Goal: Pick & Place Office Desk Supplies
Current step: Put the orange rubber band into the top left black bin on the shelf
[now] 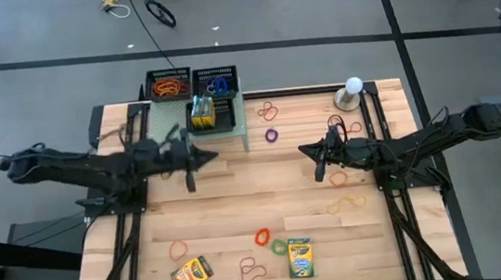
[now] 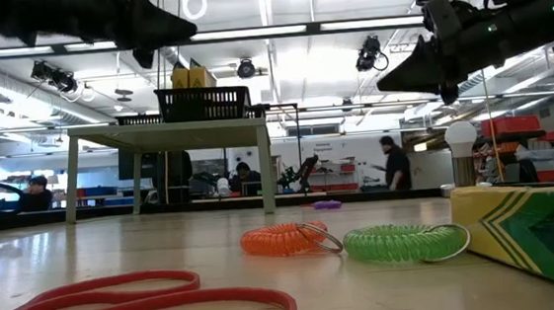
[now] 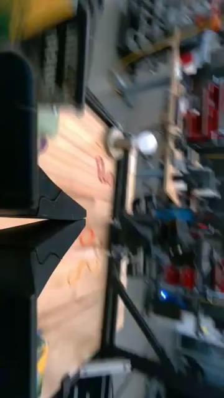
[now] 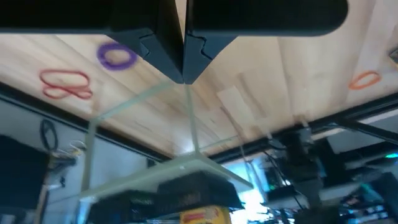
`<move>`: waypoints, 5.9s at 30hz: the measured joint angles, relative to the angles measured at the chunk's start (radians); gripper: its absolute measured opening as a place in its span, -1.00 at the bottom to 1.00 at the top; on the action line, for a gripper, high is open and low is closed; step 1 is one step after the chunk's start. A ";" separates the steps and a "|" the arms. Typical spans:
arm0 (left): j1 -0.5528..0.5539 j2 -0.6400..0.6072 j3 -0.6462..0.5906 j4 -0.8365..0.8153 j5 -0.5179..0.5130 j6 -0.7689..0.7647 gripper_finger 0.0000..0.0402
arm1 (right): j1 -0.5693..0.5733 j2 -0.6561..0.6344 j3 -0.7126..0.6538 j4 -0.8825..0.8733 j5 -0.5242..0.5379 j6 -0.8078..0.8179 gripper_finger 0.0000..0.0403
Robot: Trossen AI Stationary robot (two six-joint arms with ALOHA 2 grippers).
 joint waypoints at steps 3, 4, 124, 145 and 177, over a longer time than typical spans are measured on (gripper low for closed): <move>-0.068 0.085 -0.091 0.246 -0.020 0.003 -0.95 | 0.000 0.000 0.011 -0.079 0.047 0.024 -0.94; -0.088 0.118 -0.114 0.320 -0.026 0.003 -0.95 | 0.000 0.000 0.023 -0.134 0.062 0.045 -0.94; -0.230 1.003 0.266 0.663 -0.061 -0.005 -0.47 | 0.164 0.385 0.394 -0.094 -0.424 -0.085 -0.98; -0.221 1.001 0.266 0.730 -0.057 -0.039 -0.06 | 0.164 0.384 0.394 -0.090 -0.430 -0.110 -0.98; -0.189 0.275 0.253 0.066 -0.564 0.187 -0.97 | 0.177 0.384 0.394 -0.115 -0.335 -0.088 -0.56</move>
